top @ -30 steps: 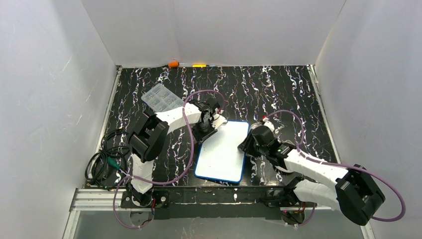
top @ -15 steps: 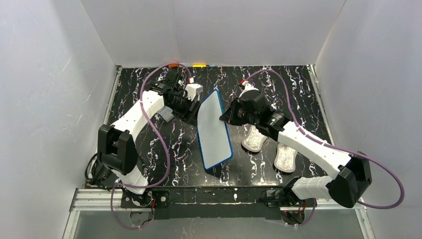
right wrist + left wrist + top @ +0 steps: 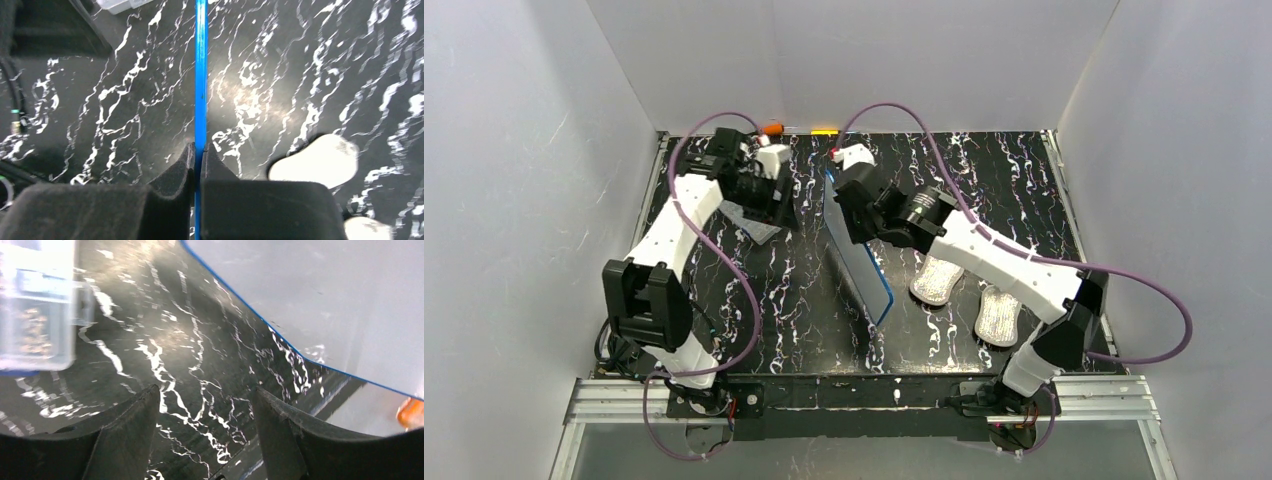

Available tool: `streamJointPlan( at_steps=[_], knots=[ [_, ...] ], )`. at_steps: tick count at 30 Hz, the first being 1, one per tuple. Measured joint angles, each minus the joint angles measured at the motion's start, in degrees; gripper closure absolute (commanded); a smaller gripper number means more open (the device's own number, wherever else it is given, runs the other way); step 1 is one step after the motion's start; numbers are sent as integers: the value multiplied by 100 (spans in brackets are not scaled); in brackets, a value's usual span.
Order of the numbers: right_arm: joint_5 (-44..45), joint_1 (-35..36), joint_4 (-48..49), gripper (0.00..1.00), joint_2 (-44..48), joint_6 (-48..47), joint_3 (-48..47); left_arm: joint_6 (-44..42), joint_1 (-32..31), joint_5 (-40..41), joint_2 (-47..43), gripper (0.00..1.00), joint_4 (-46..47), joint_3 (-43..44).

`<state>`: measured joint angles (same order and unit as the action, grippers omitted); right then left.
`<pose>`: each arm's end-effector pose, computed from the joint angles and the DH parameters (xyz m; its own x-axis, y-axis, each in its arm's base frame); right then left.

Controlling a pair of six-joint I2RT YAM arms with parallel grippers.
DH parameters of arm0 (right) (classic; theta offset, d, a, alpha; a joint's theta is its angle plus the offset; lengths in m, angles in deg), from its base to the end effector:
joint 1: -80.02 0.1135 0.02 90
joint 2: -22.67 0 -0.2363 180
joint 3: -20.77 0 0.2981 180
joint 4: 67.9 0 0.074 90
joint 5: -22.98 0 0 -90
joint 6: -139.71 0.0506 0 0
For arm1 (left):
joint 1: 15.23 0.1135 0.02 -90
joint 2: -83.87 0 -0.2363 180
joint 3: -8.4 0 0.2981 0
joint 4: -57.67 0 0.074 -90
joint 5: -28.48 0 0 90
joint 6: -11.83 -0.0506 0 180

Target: Erase the whiteboard

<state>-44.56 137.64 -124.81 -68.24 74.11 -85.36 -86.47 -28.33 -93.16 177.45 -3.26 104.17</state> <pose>0.2314 0.3288 0.3477 -0.5837 -0.2075 -0.7850 -0.4245 0.9022 0.0771 0.3771 -0.1150 0.2606 -0.7577 0.3025 -0.5782 0.5735 0.7315 -0.3688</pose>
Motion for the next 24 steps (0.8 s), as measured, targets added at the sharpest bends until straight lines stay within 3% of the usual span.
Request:
streamJointPlan(
  at_steps=[5, 12, 17, 24],
  knots=[
    [1056, 612, -566, 99, -505, -540, -872, 369, 850, 164, -195, 35, 146, 251],
    [2277, 1875, -914, 99, -1694, -994, -1062, 667, 1648, 273, -236, 35, 221, 260],
    [2959, 2653, -990, 99, -2540, -1178, -1115, 699, 1954, 256, -229, 35, 214, 260],
    [3574, 2957, -267, 99, -2780, -1342, -754, 680, 2046, 247, -225, 35, 214, 260]
  ],
)
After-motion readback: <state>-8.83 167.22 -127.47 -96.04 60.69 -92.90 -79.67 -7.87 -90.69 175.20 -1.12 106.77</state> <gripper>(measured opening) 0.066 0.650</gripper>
